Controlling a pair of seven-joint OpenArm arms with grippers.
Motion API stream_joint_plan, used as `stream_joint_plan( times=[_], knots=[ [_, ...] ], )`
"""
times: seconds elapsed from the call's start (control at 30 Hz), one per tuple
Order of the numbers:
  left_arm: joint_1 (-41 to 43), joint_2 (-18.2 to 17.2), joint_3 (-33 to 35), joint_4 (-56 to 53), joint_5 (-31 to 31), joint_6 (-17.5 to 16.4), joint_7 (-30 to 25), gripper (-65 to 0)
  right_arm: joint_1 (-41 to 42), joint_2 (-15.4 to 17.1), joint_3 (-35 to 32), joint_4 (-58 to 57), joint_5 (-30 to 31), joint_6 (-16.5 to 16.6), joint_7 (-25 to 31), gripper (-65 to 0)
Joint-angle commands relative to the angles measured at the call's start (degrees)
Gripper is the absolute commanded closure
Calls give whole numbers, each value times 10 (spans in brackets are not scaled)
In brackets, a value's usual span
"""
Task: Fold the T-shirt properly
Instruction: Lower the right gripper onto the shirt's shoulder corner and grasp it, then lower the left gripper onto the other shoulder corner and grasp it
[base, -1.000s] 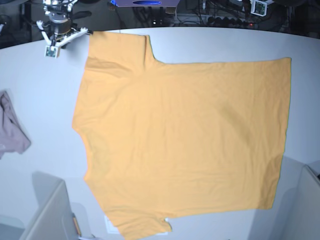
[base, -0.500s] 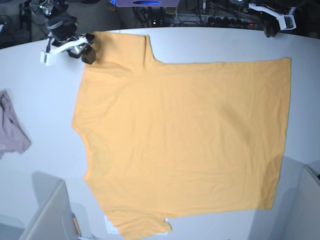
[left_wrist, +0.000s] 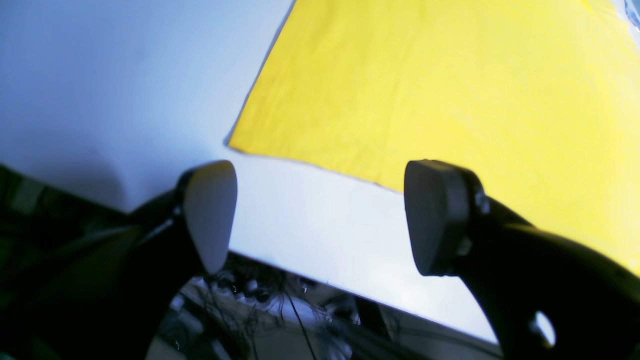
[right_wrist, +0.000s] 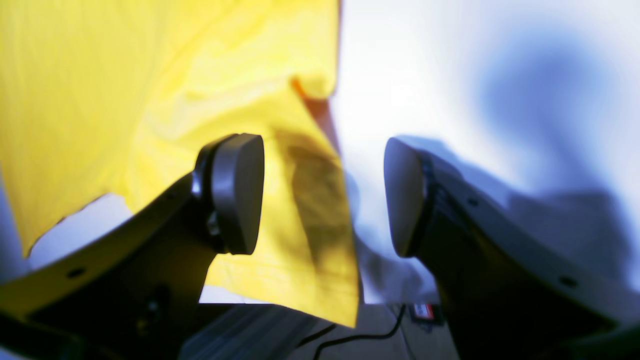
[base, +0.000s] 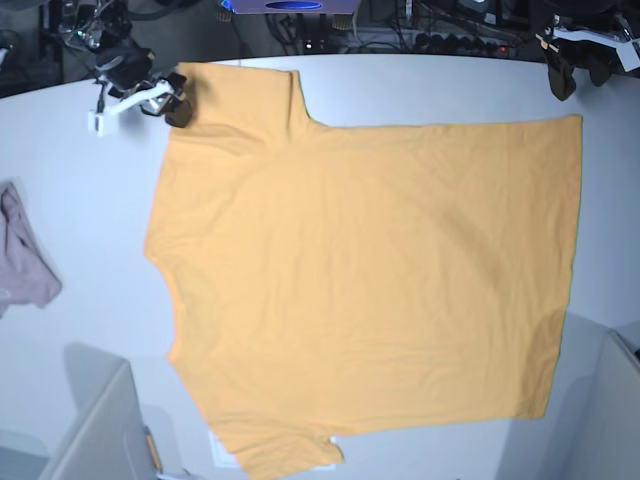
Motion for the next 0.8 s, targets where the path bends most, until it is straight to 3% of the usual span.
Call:
stream_joint_plan(
  times=[0.0, 0.17, 0.33, 0.4, 0.57, 0.67, 0.77],
  knots=[
    [-10, -2, -24, 5, -15, -7, 13, -502, -3, 3, 2, 0, 5, 17, 0, -354],
    [-97, 33, -150, -31, -17, -30, 189, -502, -4, 2, 2, -27, 4, 65, -2, -353],
    [-162, 52, -259, -53, -16, -96, 307, -502, -4, 0, 1, -29, 3, 94, -39, -348],
    [-175, 52, -279, -62, -10, -102, 328, -502, -4, 0, 1, -29, 3, 95, -42, -320],
    [-204, 55, -279, -66, 80, -105, 332, -502, -3, 18, -47, -30, 3, 96, -37, -261],
    [-214, 63, -279, -82, 85, -105, 333, -502, 4, 19, -50, -45, 4, 95, -36, -210],
    [-224, 63, -278, -98, 85, -105, 334, -502, 10, 19, -51, -58, 4, 95, -36, -110]
  ],
)
